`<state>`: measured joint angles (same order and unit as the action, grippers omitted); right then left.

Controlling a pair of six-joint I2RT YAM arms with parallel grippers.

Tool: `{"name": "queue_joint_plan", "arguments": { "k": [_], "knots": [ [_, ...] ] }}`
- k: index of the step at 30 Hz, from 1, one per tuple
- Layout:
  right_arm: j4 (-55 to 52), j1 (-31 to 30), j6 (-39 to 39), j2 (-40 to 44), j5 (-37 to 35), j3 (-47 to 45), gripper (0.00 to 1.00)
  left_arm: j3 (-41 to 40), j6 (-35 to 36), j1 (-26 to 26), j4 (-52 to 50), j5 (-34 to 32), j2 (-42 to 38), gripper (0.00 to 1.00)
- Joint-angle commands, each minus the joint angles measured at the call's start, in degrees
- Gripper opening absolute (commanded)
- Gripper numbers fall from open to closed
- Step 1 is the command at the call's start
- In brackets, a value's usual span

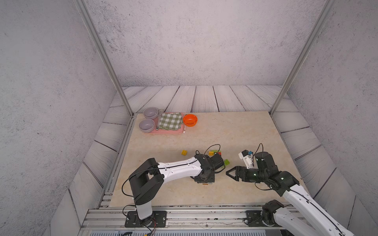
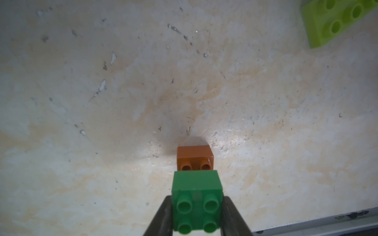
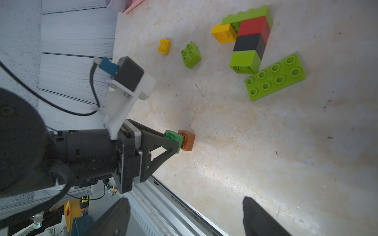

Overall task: Assemble the letter r with lego
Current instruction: Assemble the lego brick with the lego brick.

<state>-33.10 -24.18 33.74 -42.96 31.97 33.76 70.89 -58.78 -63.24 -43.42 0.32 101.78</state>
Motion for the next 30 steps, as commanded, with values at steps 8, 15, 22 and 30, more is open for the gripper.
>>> {"name": "queue_joint_plan", "arguments": {
  "k": [8, 15, 22, 30],
  "knots": [
    [0.7, 0.2, -1.0, -0.4, 1.2, 0.1, 0.89, 1.7, 2.1, -0.2, -0.8, -0.3, 1.4, 0.00],
    [0.1, 0.2, -0.8, -0.3, -0.1, 0.2, 0.89, 2.2, 2.9, -0.2, -0.4, -0.2, 2.1, 0.00],
    [-4.8, 0.2, -0.1, -0.4, -8.1, 0.8, 0.89, 2.1, 3.0, -0.2, -0.6, -0.3, 2.1, 0.00],
    [-4.0, 0.1, 0.6, -0.8, -7.2, 0.8, 0.89, 1.5, 3.3, -0.3, -0.3, -0.2, 2.1, 0.00]
  ]
}}
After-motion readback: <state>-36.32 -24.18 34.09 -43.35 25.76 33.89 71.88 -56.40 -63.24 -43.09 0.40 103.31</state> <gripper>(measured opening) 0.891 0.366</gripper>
